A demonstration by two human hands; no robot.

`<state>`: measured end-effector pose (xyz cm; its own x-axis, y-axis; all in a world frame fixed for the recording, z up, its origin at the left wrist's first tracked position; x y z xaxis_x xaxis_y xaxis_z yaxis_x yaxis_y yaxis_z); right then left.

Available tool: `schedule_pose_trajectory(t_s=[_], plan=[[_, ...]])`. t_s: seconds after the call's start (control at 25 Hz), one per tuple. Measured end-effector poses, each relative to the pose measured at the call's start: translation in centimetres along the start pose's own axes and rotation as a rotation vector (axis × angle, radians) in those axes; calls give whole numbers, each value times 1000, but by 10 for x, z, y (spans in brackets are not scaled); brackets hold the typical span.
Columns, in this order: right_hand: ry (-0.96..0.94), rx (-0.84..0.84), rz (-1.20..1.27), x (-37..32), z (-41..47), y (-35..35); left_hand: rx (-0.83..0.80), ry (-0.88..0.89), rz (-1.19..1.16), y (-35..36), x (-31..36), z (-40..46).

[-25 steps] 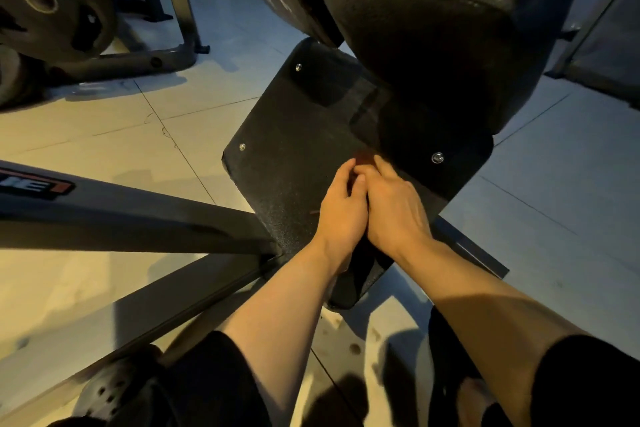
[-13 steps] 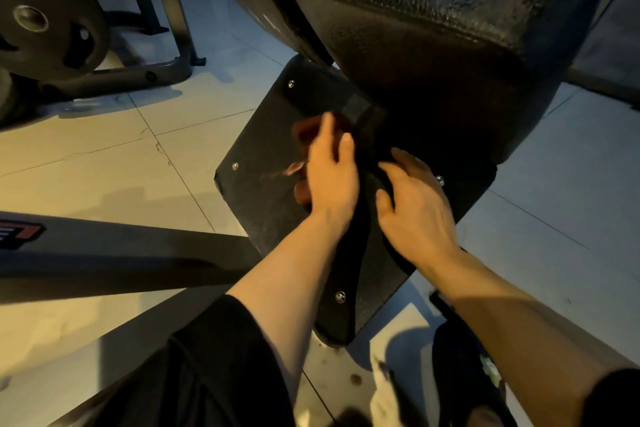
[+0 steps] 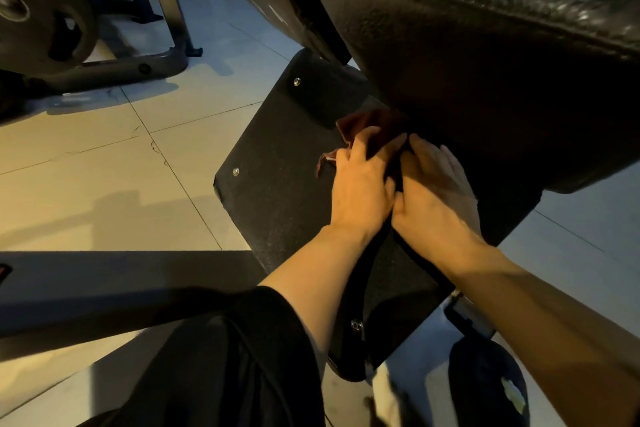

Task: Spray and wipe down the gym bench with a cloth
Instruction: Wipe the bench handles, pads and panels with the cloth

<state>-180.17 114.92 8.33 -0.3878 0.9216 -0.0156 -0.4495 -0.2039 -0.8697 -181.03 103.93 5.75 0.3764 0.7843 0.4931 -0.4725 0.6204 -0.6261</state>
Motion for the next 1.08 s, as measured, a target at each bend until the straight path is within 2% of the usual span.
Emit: schedule_pose_trajectory(t_s=[0.04, 0.12, 0.16, 0.2, 0.28, 0.32, 0.36, 0.44, 0.48, 0.6, 0.64, 0.68, 0.76, 0.8, 0.84, 0.96, 1.04, 1.08], plan=[[-8, 0, -50, 1, 2, 2, -19, -7, 23, 0, -7, 4], [-53, 11, -120, 5, 3, 8, 56, -258, -9, -7, -22, 17], [-57, 13, -145, 6, 3, 9, 118, -327, -47, -9, -24, 22], [-41, -3, -151, 6, 3, 11, 139, -283, -87, -7, -22, 26], [-26, 26, -149, 3, 6, 9, 56, -26, -78, -1, -13, 28], [-16, 35, -152, 2, 8, 7, 26, 36, -61, 1, -16, 29], [-5, 20, -161, 0, 11, 5, 17, -17, -56, 1, -23, 33], [14, -20, -191, -1, 16, 6, 71, -275, -70, -3, -36, 39], [9, -10, -201, -1, 19, 7, 105, -296, -59, -5, -37, 38], [-57, 7, -219, -3, 23, 17, 79, 4, 11, 1, -27, 35], [-81, 7, -233, -4, 24, 22, 68, 43, 36, 0, -34, 38], [-98, 16, -241, -5, 26, 25, 54, -25, 54, -1, -47, 41], [-103, 52, -253, -7, 29, 32, 93, -347, 27, -10, -79, 43], [-110, 69, -277, -9, 30, 33, 133, -430, -6, -14, -88, 41], [-121, 64, -303, -12, 31, 35, 171, -398, -48, -16, -86, 38], [-100, 47, -292, -18, 36, 36, 118, -25, -155, -8, -47, 37], [-18, 32, -289, -22, 39, 32, 73, 42, -101, -5, -44, 49], [-10, 30, -298, -22, 40, 31, 63, -14, -57, -4, -54, 54]])
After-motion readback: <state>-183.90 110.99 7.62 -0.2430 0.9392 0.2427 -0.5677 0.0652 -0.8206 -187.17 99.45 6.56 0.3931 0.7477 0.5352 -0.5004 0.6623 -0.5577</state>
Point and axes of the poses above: each hand's wrist, its own z-axis towards the middle knuckle, its own y-axis out of the palm, x = y × z, the point moved 1 cm from there along z, towards the middle knuckle, and after that the axes turned 3 degrees about y, right-handed, at the moved point
